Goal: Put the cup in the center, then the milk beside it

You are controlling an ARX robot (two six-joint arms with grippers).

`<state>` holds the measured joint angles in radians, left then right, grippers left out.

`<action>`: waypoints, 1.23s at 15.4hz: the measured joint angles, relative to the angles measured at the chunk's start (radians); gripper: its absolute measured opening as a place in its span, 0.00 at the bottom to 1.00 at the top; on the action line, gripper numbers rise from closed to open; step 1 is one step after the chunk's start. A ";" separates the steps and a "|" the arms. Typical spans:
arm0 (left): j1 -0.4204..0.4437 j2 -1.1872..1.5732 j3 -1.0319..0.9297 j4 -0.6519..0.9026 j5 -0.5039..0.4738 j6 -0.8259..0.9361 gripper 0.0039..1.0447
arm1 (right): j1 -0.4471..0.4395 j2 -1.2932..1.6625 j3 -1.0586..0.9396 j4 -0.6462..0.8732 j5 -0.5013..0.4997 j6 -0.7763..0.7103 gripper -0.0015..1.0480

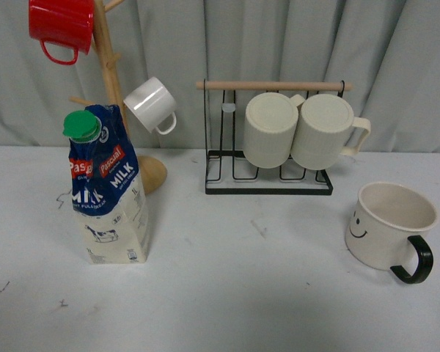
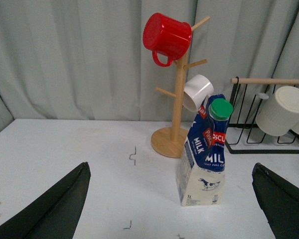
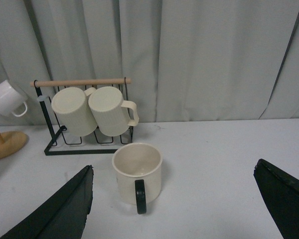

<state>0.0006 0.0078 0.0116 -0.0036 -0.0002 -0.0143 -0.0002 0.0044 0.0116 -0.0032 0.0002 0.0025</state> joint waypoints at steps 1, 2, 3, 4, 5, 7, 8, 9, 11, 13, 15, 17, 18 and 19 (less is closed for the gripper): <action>0.000 0.000 0.000 0.000 0.000 0.000 0.94 | 0.000 0.000 0.000 0.000 0.000 0.000 0.94; 0.000 0.000 0.000 0.000 0.000 0.000 0.94 | 0.000 0.000 0.000 0.000 0.000 0.000 0.94; 0.000 0.000 0.000 0.000 0.000 0.000 0.94 | 0.000 0.000 0.000 0.000 0.000 0.000 0.94; 0.000 0.000 0.000 0.000 0.000 0.000 0.94 | 0.000 0.000 0.000 0.000 0.000 0.000 0.94; 0.000 0.000 0.000 0.000 0.000 0.000 0.94 | 0.000 0.000 0.000 0.000 0.000 0.000 0.94; 0.000 0.000 0.000 0.000 0.000 0.000 0.94 | 0.000 0.000 0.000 0.000 0.000 0.000 0.94; 0.000 0.000 0.000 0.000 0.000 0.000 0.94 | 0.000 0.000 0.000 0.000 0.000 0.000 0.94; 0.000 0.000 0.000 0.000 0.000 0.000 0.94 | 0.000 0.000 0.000 0.000 0.000 0.000 0.94; 0.000 0.000 0.000 0.000 0.000 0.000 0.94 | 0.000 0.000 0.000 0.000 0.000 0.000 0.94; 0.000 0.000 0.000 0.000 0.000 0.000 0.94 | 0.000 0.000 0.000 0.000 0.000 0.000 0.94; 0.000 0.000 0.000 0.000 0.000 0.000 0.94 | 0.000 0.000 0.000 0.000 0.000 0.000 0.94; 0.000 0.000 0.000 0.000 0.000 0.000 0.94 | 0.000 0.000 0.000 0.000 0.000 0.000 0.94; 0.000 0.000 0.000 0.000 0.000 0.000 0.94 | 0.000 0.000 0.000 0.000 0.000 0.000 0.94; 0.000 0.000 0.000 0.000 0.000 0.000 0.94 | 0.000 0.000 0.000 0.000 0.000 0.000 0.94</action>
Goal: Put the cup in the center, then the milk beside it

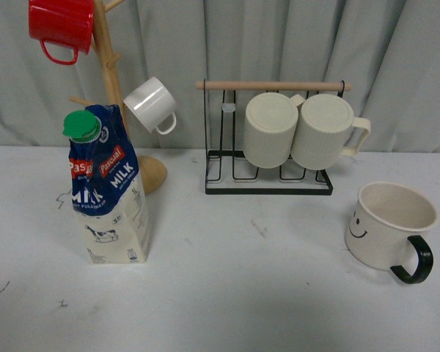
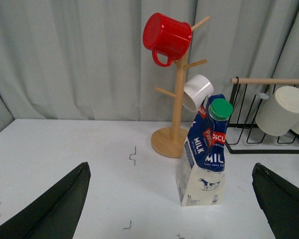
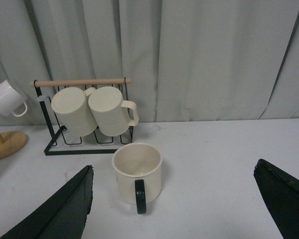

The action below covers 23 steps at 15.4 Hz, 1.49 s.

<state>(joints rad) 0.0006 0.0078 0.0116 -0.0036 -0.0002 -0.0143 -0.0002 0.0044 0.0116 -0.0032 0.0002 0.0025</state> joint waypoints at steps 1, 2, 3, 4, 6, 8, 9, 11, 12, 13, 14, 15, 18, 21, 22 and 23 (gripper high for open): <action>0.000 0.000 0.000 0.000 0.000 0.000 0.94 | 0.000 0.000 0.000 0.000 0.000 0.000 0.94; 0.000 0.000 0.000 0.000 0.000 0.000 0.94 | 0.000 0.000 0.000 0.000 0.000 0.000 0.94; 0.000 0.000 0.000 0.000 0.000 0.000 0.94 | 0.000 0.000 0.000 0.000 0.000 0.000 0.94; 0.000 0.000 0.000 0.000 0.000 0.000 0.94 | 0.000 0.000 0.000 0.000 0.000 0.000 0.94; 0.000 0.000 0.000 0.000 0.000 0.000 0.94 | 0.000 0.000 0.000 0.000 0.000 0.000 0.94; 0.000 0.000 0.000 0.000 0.000 0.000 0.94 | 0.000 0.000 0.000 0.000 0.000 0.000 0.94; 0.000 0.000 0.000 0.000 0.000 0.000 0.94 | 0.000 0.000 0.000 0.000 0.000 0.000 0.94; 0.000 0.000 0.000 0.000 0.000 0.000 0.94 | 0.000 0.000 0.000 0.000 0.000 0.000 0.94; 0.000 0.000 0.000 0.000 0.000 0.000 0.94 | 0.000 0.000 0.000 0.000 0.000 0.000 0.94; 0.000 0.000 0.000 0.000 0.000 0.000 0.94 | 0.000 0.000 0.000 0.000 0.000 0.000 0.94; 0.000 0.000 0.000 0.000 0.000 0.000 0.94 | 0.000 0.000 0.000 0.000 0.000 0.000 0.94; 0.000 0.000 0.000 0.000 0.000 0.000 0.94 | 0.000 0.000 0.000 0.000 0.000 0.000 0.94; 0.000 0.000 0.000 0.000 0.000 0.000 0.94 | 0.000 0.000 0.000 0.000 0.000 0.000 0.94; 0.000 0.000 0.000 0.000 0.000 0.000 0.94 | 0.000 0.000 0.000 0.000 0.000 0.000 0.94; 0.000 0.000 0.000 0.000 0.000 0.000 0.94 | 0.000 0.000 0.000 0.000 0.000 0.000 0.94; 0.000 0.000 0.000 0.000 0.000 0.000 0.94 | 0.000 0.000 0.000 0.000 0.000 0.000 0.94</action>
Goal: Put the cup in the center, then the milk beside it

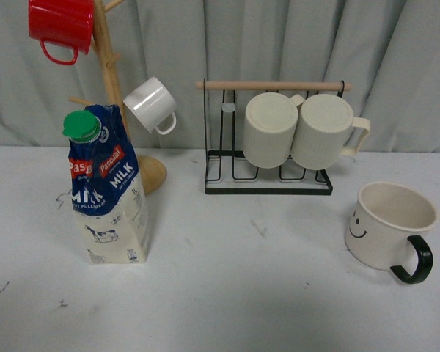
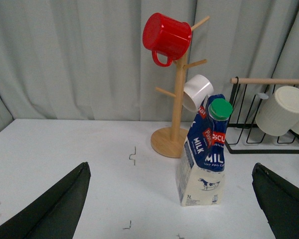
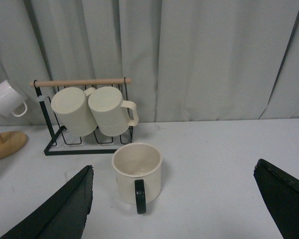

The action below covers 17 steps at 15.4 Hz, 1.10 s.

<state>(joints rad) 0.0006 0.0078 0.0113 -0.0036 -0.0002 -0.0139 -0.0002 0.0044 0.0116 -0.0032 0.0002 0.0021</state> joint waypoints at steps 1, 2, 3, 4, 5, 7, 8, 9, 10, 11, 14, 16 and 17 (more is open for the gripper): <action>0.000 0.000 0.000 0.000 0.000 0.000 0.94 | 0.000 0.000 0.000 0.000 0.000 0.000 0.94; 0.000 0.000 0.000 0.000 0.000 0.000 0.94 | 0.000 0.000 0.000 0.000 0.000 0.000 0.94; 0.000 0.000 0.000 0.000 0.000 0.000 0.94 | 0.000 0.000 0.000 0.000 0.000 0.000 0.94; 0.000 0.000 0.000 0.000 0.000 0.000 0.94 | 0.002 0.002 0.003 -0.020 0.006 -0.004 0.94; 0.000 0.000 0.000 0.000 0.000 0.000 0.94 | 0.033 0.048 0.028 -0.098 0.058 -0.023 0.94; 0.000 0.000 0.000 0.000 0.000 0.000 0.94 | 0.032 0.222 0.090 0.043 0.074 -0.031 0.94; 0.000 0.000 0.000 0.000 0.000 0.000 0.94 | -0.010 0.333 0.152 0.136 0.046 -0.015 0.94; 0.000 0.000 0.000 0.000 0.000 0.000 0.94 | -0.054 0.483 0.232 0.241 0.014 0.021 0.94; 0.000 0.000 0.000 0.000 0.000 0.000 0.94 | -0.088 0.653 0.317 0.327 0.001 0.067 0.94; 0.000 0.000 0.000 0.000 0.000 0.000 0.94 | -0.123 0.828 0.421 0.362 0.000 0.118 0.94; 0.000 0.000 0.000 0.000 0.000 0.000 0.94 | -0.151 1.300 0.729 0.238 0.006 0.279 0.94; 0.000 0.000 0.000 0.000 0.000 0.000 0.94 | -0.151 1.513 0.858 0.155 0.007 0.312 0.94; 0.000 0.000 0.000 0.000 0.000 0.000 0.94 | -0.151 1.601 0.901 0.119 0.004 0.314 0.94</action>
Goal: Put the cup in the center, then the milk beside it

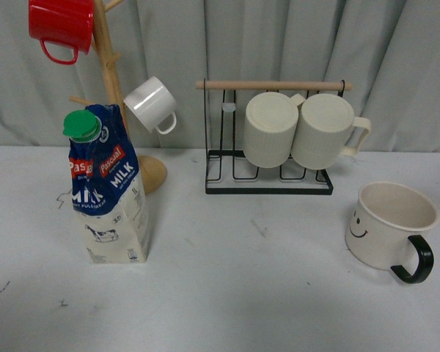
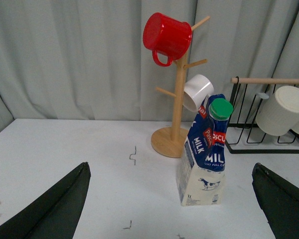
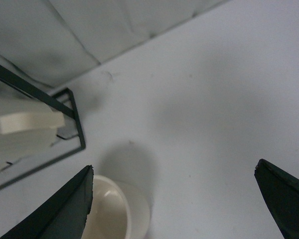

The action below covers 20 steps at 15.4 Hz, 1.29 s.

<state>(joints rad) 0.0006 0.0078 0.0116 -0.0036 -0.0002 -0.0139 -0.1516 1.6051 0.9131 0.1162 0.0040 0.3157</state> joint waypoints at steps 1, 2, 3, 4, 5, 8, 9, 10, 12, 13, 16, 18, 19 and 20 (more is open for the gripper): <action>0.000 0.000 0.000 0.000 0.000 0.000 0.94 | 0.001 0.060 0.022 -0.029 -0.008 -0.001 0.94; 0.000 0.000 0.000 0.000 0.000 0.000 0.94 | 0.009 0.116 0.037 -0.060 -0.016 -0.003 0.94; 0.000 0.000 0.000 0.000 0.000 0.000 0.94 | 0.017 0.154 0.046 -0.076 -0.026 -0.014 0.94; 0.000 0.000 0.000 0.000 0.000 0.000 0.94 | 0.037 0.192 0.071 -0.118 -0.060 -0.029 0.94; 0.000 0.000 0.000 0.000 0.000 0.000 0.94 | 0.050 0.216 0.082 -0.121 -0.061 -0.054 0.94; 0.000 0.000 0.000 0.000 0.000 0.000 0.94 | 0.067 0.272 0.103 -0.111 -0.055 -0.120 0.94; 0.000 0.000 0.000 0.000 0.000 0.000 0.94 | 0.069 0.287 0.108 -0.107 -0.056 -0.136 0.94; 0.000 0.000 0.000 0.000 0.000 0.000 0.94 | 0.074 0.304 0.115 -0.103 -0.054 -0.150 0.94; 0.000 0.000 0.000 0.000 0.000 0.000 0.94 | 0.082 0.342 0.132 -0.097 -0.053 -0.162 0.94; 0.000 0.000 0.000 0.000 0.000 0.000 0.94 | 0.092 0.359 0.137 -0.093 -0.053 -0.166 0.94; 0.000 0.000 0.000 0.000 0.000 0.000 0.94 | 0.121 0.401 0.150 -0.071 -0.049 -0.171 0.83; 0.000 0.000 0.000 0.000 0.000 0.000 0.94 | 0.126 0.403 0.151 -0.067 -0.044 -0.171 0.60; 0.000 0.000 0.000 0.000 0.000 0.000 0.94 | 0.127 0.403 0.151 -0.064 -0.043 -0.172 0.50; 0.000 0.000 0.000 0.000 0.000 0.000 0.94 | 0.126 0.403 0.151 -0.065 -0.042 -0.172 0.38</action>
<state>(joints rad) 0.0006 0.0078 0.0116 -0.0032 -0.0002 -0.0143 -0.0254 2.0079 1.0637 0.0513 -0.0376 0.1432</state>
